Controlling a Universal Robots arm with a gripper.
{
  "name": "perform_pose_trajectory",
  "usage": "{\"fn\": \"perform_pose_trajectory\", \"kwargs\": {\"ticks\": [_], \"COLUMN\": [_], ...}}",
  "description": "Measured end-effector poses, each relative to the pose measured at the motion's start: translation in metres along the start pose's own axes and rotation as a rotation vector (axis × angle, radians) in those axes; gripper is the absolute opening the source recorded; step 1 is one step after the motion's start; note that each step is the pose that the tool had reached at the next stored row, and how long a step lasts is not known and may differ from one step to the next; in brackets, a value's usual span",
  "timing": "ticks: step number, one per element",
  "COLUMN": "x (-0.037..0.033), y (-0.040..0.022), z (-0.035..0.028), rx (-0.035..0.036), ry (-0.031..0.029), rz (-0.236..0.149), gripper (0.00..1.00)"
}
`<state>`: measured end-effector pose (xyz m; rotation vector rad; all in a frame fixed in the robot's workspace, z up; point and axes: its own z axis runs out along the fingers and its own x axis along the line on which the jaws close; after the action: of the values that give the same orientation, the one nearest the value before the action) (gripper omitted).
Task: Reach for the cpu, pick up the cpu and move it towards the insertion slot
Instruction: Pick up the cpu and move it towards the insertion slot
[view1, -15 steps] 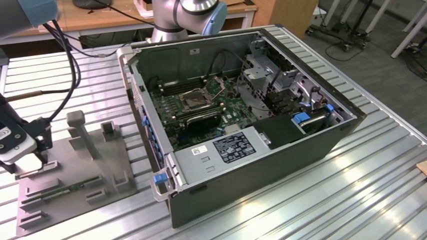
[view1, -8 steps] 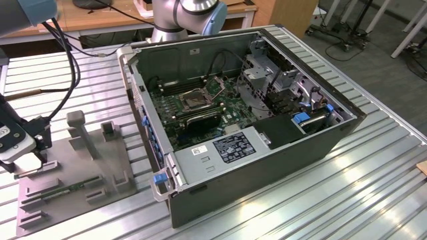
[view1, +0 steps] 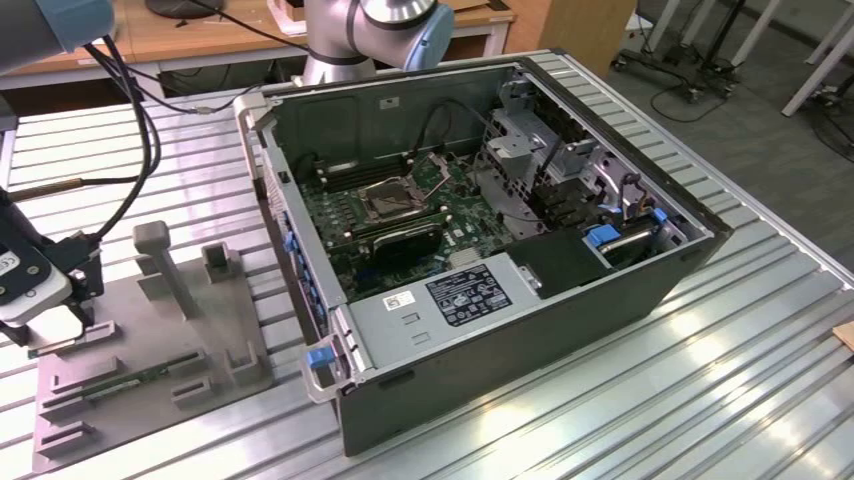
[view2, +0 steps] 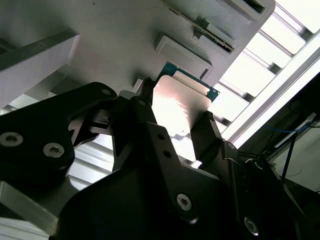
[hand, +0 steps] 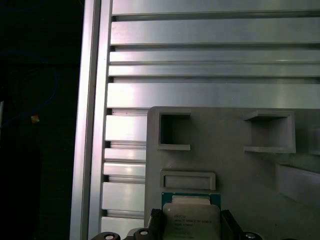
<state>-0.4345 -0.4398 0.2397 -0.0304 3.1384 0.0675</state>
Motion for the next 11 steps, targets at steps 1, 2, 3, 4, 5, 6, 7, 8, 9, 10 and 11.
{"fn": "perform_pose_trajectory", "kwargs": {"ticks": [1,2,3,4,5,6,7,8,9,10,11], "x": [0.0,0.0,0.0,0.0,0.0,0.0,0.0,0.0,0.0,0.0,0.0], "y": [0.0,0.0,0.0,0.0,0.0001,0.0001,0.0001,0.0001,0.0002,0.0002,0.0003], "z": [0.0,0.0,0.0,-0.0001,-0.0005,-0.0012,-0.0019,-0.0027,-0.0038,-0.0049,-0.0064], "rx": [0.0,0.0,0.0001,0.0001,0.0001,0.0002,0.0001,0.0001,0.0001,0.0,0.0], "ry": [0.0,0.0,0.0,0.0,0.0001,0.0003,0.0001,0.0,0.0,-0.0001,-0.0001], "rz": [0.0,0.0,0.0,0.0,0.0,0.0,0.0,0.0,0.0,0.0,0.0], "gripper": [0.54,0.54,0.54,0.54,0.54,0.54,0.54,0.54,0.54,0.54,0.54]}}
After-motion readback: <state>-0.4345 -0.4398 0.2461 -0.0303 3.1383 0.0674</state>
